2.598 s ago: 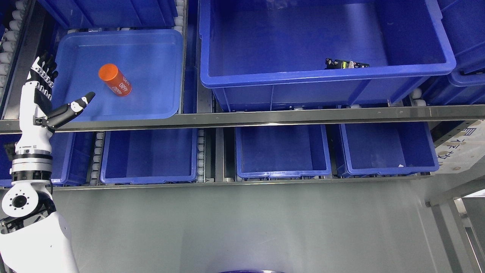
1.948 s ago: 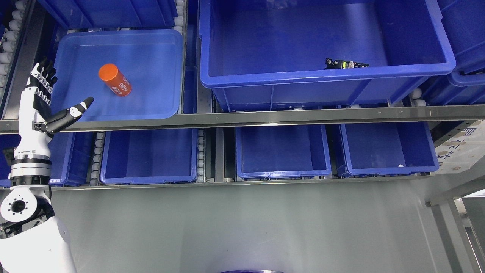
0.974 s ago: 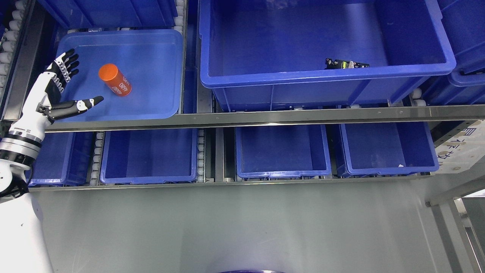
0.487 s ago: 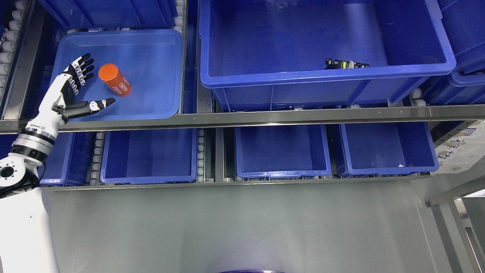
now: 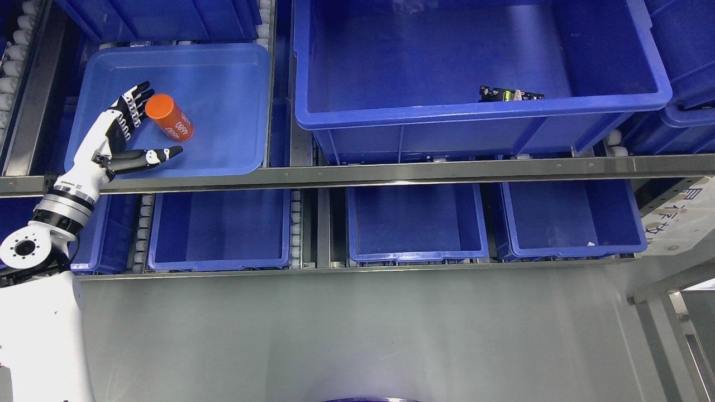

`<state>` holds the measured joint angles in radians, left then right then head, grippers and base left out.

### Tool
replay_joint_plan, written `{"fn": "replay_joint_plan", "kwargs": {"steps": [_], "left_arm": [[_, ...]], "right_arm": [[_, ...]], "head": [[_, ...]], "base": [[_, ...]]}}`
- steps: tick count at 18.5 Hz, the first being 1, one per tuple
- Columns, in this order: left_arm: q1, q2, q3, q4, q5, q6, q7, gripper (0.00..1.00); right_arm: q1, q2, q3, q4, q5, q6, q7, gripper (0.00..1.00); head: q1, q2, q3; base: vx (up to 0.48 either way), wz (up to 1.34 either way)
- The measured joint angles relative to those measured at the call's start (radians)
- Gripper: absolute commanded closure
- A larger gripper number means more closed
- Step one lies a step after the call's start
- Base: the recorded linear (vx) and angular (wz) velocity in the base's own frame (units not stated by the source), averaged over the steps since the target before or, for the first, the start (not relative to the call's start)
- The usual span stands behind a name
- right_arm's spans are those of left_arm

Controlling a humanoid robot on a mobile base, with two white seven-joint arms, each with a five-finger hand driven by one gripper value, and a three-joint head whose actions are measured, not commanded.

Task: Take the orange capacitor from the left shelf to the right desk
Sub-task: 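Close the left hand fingers around the orange capacitor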

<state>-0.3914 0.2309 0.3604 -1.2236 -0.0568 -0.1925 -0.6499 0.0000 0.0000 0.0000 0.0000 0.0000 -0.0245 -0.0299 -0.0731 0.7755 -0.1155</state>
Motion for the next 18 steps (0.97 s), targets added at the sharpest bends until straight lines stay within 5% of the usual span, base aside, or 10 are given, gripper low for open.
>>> {"fn": "replay_joint_plan", "kwargs": {"steps": [5, 7, 9, 10, 12, 14, 18], "left_arm": [[-0.012, -0.001, 0.001, 0.021, 0.0, -0.038, 0.0, 0.62], [-0.014, -0.002, 0.004, 0.031, 0.0, -0.053, 0.0, 0.81], [-0.015, -0.009, 0.013, 0.041, 0.0, -0.067, 0.0, 0.86], [-0.016, -0.013, 0.018, 0.044, 0.001, -0.069, -0.002, 0.74], [-0.017, -0.02, 0.024, 0.049, 0.001, -0.074, -0.005, 0.14], [-0.019, -0.024, 0.028, 0.052, -0.003, -0.075, -0.001, 0.0], [-0.009, -0.029, 0.039, 0.051, -0.011, -0.096, 0.054, 0.0]], "right_arm": [[0.0, 0.0, 0.0, 0.0, 0.0, 0.0, 0.0, 0.0], [0.0, 0.0, 0.0, 0.0, 0.0, 0.0, 0.0, 0.0], [0.0, 0.0, 0.0, 0.0, 0.0, 0.0, 0.0, 0.0], [0.0, 0.0, 0.0, 0.0, 0.0, 0.0, 0.0, 0.0], [0.0, 0.0, 0.0, 0.0, 0.0, 0.0, 0.0, 0.0], [0.0, 0.0, 0.0, 0.0, 0.0, 0.0, 0.0, 0.0], [0.0, 0.0, 0.0, 0.0, 0.0, 0.0, 0.0, 0.0]], "head": [[0.0, 0.0, 0.0], [0.0, 0.0, 0.0], [0.0, 0.0, 0.0], [0.0, 0.0, 0.0], [0.0, 0.0, 0.0], [0.0, 0.0, 0.0], [0.0, 0.0, 0.0]], "base": [[0.0, 0.0], [0.0, 0.0], [0.0, 0.0], [0.0, 0.0], [0.0, 0.0], [0.0, 0.0], [0.0, 0.0]]}}
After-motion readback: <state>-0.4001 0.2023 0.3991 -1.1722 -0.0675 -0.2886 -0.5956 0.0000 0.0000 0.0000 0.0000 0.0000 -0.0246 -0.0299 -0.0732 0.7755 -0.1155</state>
